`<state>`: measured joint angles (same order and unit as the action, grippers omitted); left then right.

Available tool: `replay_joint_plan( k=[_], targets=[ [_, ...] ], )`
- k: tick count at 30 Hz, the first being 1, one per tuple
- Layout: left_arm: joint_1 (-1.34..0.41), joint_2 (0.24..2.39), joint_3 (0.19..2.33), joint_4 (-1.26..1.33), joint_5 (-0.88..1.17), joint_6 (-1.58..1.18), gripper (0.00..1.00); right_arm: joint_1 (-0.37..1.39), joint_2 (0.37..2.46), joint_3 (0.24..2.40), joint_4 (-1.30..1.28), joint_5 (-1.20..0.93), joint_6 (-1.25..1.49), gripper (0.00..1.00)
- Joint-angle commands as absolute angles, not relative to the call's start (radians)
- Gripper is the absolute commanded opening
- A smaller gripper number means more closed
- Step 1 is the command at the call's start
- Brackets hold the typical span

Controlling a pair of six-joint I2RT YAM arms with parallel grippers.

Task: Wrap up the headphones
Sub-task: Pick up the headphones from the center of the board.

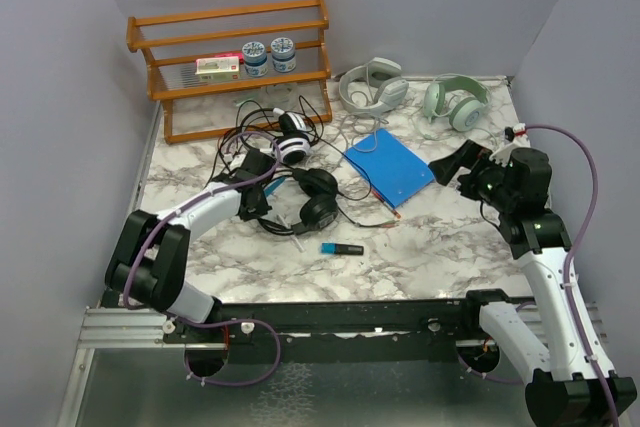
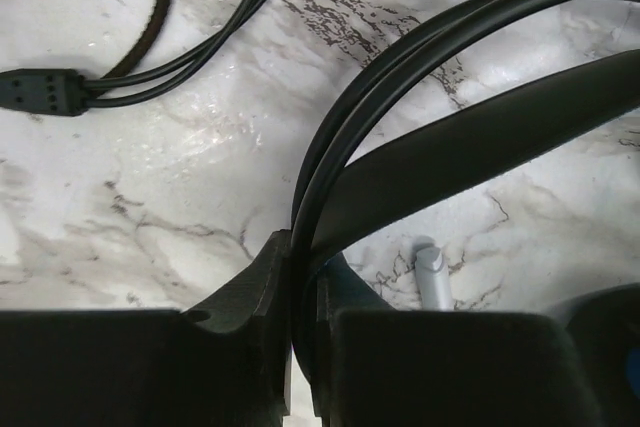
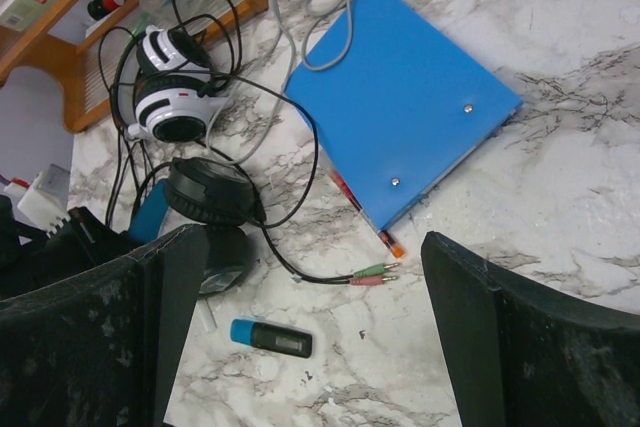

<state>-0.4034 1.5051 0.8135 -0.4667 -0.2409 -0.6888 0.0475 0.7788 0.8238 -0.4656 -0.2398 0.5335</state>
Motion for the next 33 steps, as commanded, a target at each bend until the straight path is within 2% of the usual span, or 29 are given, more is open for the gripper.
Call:
replay_joint_plan(
  k=[1, 3, 10, 15, 20, 22, 26, 30, 33],
  targets=[
    [-0.409, 1.384, 0.874, -0.58, -0.3, -0.65, 0.0, 0.051, 0.776, 0.875, -0.493, -0.268, 0.531, 1.0],
    [-0.409, 1.345, 0.908, -0.612, -0.267, -0.633, 0.0, 0.051, 0.786, 0.888, -0.509, -0.259, 0.552, 1.0],
    [-0.409, 1.243, 0.993, -0.682, -0.171, -0.603, 0.0, 0.052, 0.849, 0.908, -0.442, -0.424, 0.511, 1.0],
    [-0.408, 1.182, 1.08, -0.731, -0.107, -0.598, 0.0, 0.087, 0.843, 0.833, -0.24, -0.586, 0.529, 1.0],
    [-0.409, 1.165, 1.205, -0.79, -0.069, -0.591, 0.0, 0.21, 0.893, 0.858, -0.115, -0.609, 0.512, 1.0],
    [-0.409, 1.164, 1.229, -0.793, -0.04, -0.588, 0.0, 0.321, 0.947, 0.923, -0.16, -0.488, 0.463, 1.0],
    [-0.408, 1.19, 1.256, -0.796, 0.025, -0.566, 0.0, 0.647, 1.079, 1.091, -0.321, -0.091, 0.328, 1.0],
    [-0.41, 1.203, 1.238, -0.802, -0.032, -0.537, 0.0, 0.775, 1.177, 1.191, -0.377, 0.124, 0.249, 1.0],
    [-0.41, 1.204, 1.204, -0.806, -0.072, -0.523, 0.0, 0.806, 1.204, 1.216, -0.378, 0.184, 0.196, 1.0]
  ],
)
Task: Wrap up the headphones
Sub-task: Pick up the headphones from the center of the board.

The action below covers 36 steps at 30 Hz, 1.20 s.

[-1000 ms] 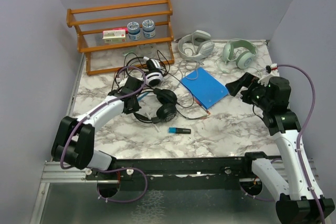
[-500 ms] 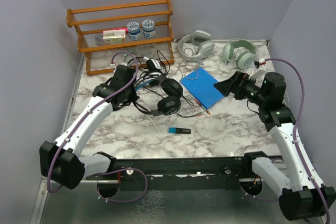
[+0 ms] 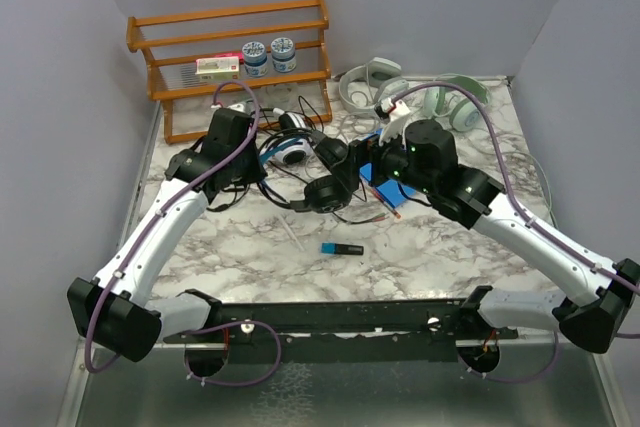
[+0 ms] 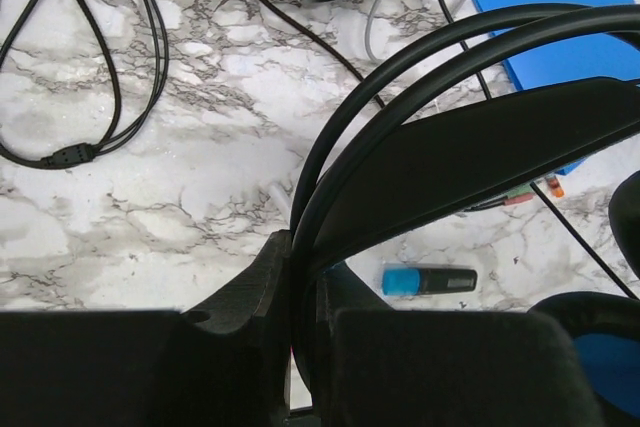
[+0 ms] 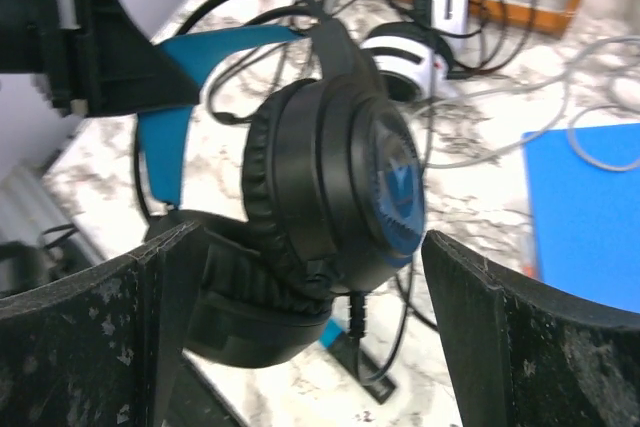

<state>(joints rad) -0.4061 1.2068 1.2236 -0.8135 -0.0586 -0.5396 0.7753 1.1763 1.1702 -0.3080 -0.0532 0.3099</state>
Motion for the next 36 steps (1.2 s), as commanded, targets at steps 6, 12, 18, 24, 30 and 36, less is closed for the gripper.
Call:
replay_joint_plan(
  k=[6, 12, 18, 24, 30, 36],
  targets=[
    [-0.41, 1.205, 1.144, -0.787, -0.067, -0.515, 0.0, 0.869, 1.319, 1.275, -0.421, 0.249, 0.132, 1.0],
    [-0.41, 1.207, 1.094, -0.769, -0.09, -0.489, 0.0, 0.934, 1.455, 1.336, -0.44, 0.333, 0.089, 1.0],
    [-0.41, 1.201, 1.053, -0.744, -0.101, -0.467, 0.0, 0.937, 1.534, 1.374, -0.474, 0.302, 0.07, 0.96],
    [-0.41, 1.185, 1.025, -0.728, -0.107, -0.457, 0.0, 0.937, 1.583, 1.386, -0.5, 0.276, 0.078, 0.87],
    [-0.41, 1.166, 1.011, -0.719, -0.104, -0.448, 0.0, 0.937, 1.576, 1.346, -0.465, 0.231, 0.097, 0.75],
    [-0.41, 1.15, 1.007, -0.719, -0.104, -0.456, 0.0, 0.936, 1.568, 1.306, -0.448, 0.191, 0.133, 0.68]
  ],
)
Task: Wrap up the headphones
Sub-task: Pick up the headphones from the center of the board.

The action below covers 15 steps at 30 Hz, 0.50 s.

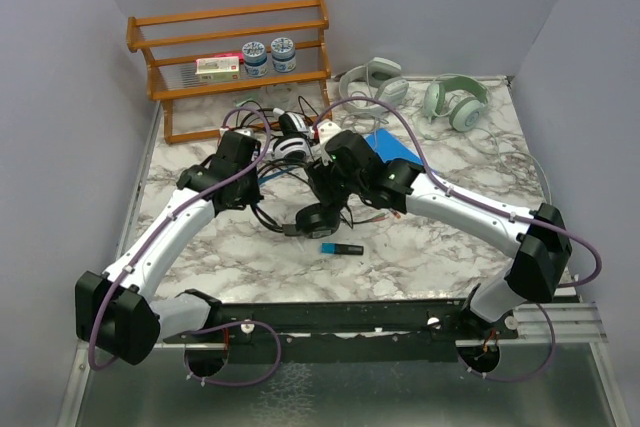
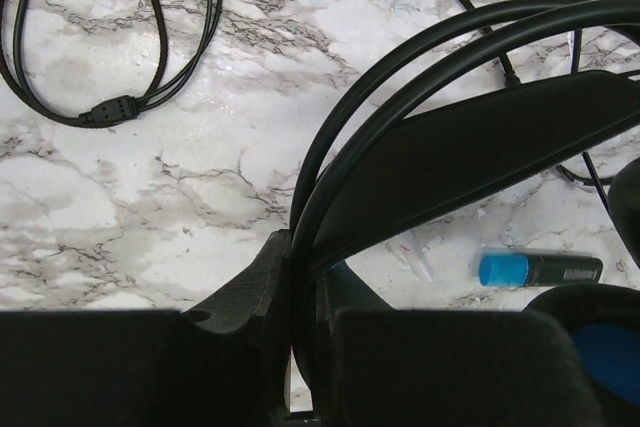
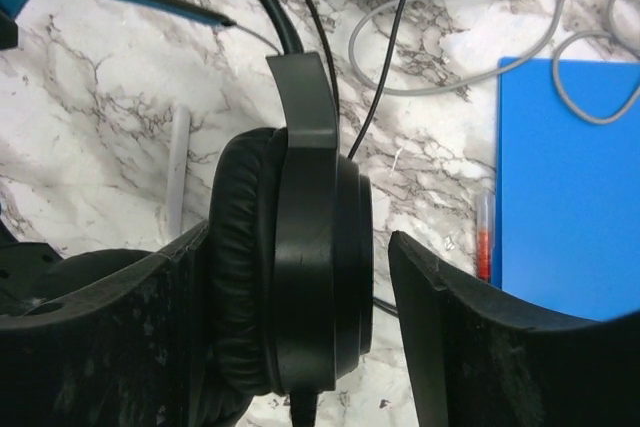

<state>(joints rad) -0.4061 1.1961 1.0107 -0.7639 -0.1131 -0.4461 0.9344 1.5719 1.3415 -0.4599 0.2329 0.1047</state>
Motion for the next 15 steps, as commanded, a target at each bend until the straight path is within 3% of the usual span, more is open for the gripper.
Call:
replay_joint_plan(
  k=[1, 5, 10, 12, 15],
  targets=[
    [-0.41, 1.147, 1.006, -0.719, -0.103, -0.458, 0.0, 0.936, 1.564, 1.3, -0.445, 0.19, 0.138, 0.62],
    [-0.41, 1.134, 1.003, -0.718, -0.102, -0.467, 0.0, 0.939, 1.559, 1.289, -0.453, 0.185, 0.154, 0.69],
    [-0.41, 1.132, 1.003, -0.721, -0.1, -0.471, 0.01, 0.938, 1.528, 1.267, -0.434, 0.204, 0.163, 0.52],
    [-0.41, 1.132, 1.0, -0.734, -0.143, -0.493, 0.13, 0.939, 1.507, 1.257, -0.421, 0.22, 0.159, 0.46],
    [-0.41, 1.136, 1.006, -0.761, -0.183, -0.499, 0.5, 0.939, 1.455, 1.216, -0.368, 0.225, 0.146, 0.44]
  ],
)
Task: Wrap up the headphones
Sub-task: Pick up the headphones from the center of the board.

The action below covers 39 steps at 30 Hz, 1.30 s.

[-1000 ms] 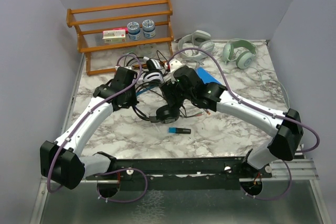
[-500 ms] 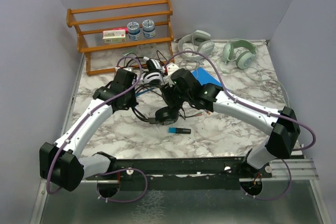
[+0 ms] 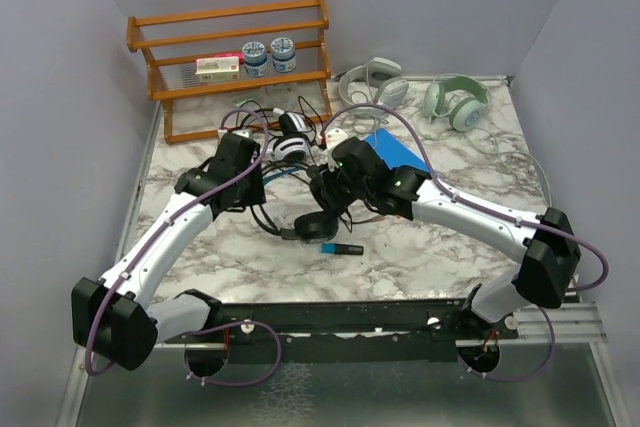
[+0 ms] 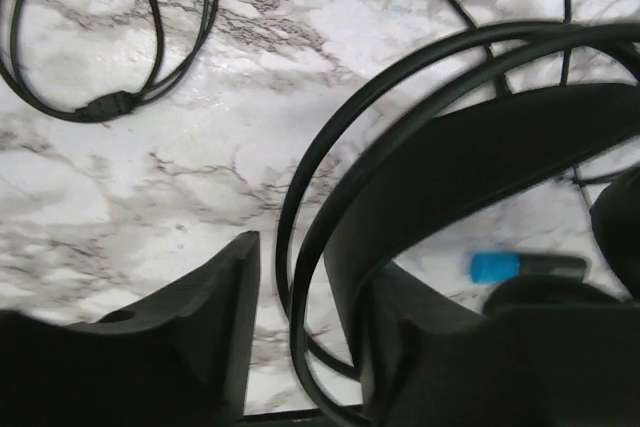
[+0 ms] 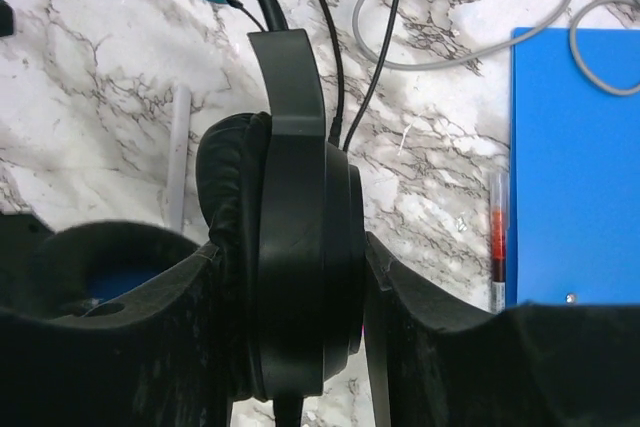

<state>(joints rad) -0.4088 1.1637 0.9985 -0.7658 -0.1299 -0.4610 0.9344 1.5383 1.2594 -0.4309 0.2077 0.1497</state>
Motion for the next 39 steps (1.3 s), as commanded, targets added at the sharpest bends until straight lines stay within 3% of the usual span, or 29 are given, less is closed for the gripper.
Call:
replay_joint_plan(
  k=[1, 6, 11, 13, 18, 21, 27, 32, 36, 39],
  targets=[
    [-0.41, 1.138, 1.009, -0.768, -0.18, -0.489, 0.56, 0.939, 1.437, 1.196, -0.346, 0.222, 0.141, 0.43],
    [-0.409, 1.168, 1.036, -0.812, -0.117, -0.426, 0.81, 0.939, 1.423, 1.178, -0.33, 0.224, 0.132, 0.4],
    [-0.408, 1.159, 1.035, -0.81, -0.05, -0.33, 0.87, 0.939, 1.423, 1.172, -0.32, 0.194, 0.127, 0.39],
    [-0.409, 1.138, 1.035, -0.798, -0.055, -0.293, 0.98, 0.939, 1.421, 1.17, -0.317, 0.181, 0.128, 0.39],
    [-0.41, 1.149, 1.059, -0.781, -0.074, -0.247, 0.99, 0.938, 1.421, 1.17, -0.315, 0.161, 0.127, 0.4],
    [-0.41, 1.168, 1.07, -0.777, -0.109, -0.241, 0.96, 0.939, 1.419, 1.172, -0.32, 0.159, 0.127, 0.39],
    [-0.412, 1.2, 1.074, -0.769, -0.118, -0.256, 0.72, 0.938, 1.419, 1.175, -0.323, 0.143, 0.129, 0.4],
    [-0.417, 1.207, 1.085, -0.77, -0.15, -0.252, 0.61, 0.938, 1.414, 1.178, -0.326, 0.142, 0.129, 0.4],
    [-0.421, 1.205, 1.093, -0.768, -0.14, -0.244, 0.53, 0.939, 1.416, 1.179, -0.322, 0.137, 0.127, 0.4],
    [-0.425, 1.214, 1.095, -0.768, -0.131, -0.241, 0.55, 0.938, 1.422, 1.185, -0.326, 0.138, 0.127, 0.41]
  ],
)
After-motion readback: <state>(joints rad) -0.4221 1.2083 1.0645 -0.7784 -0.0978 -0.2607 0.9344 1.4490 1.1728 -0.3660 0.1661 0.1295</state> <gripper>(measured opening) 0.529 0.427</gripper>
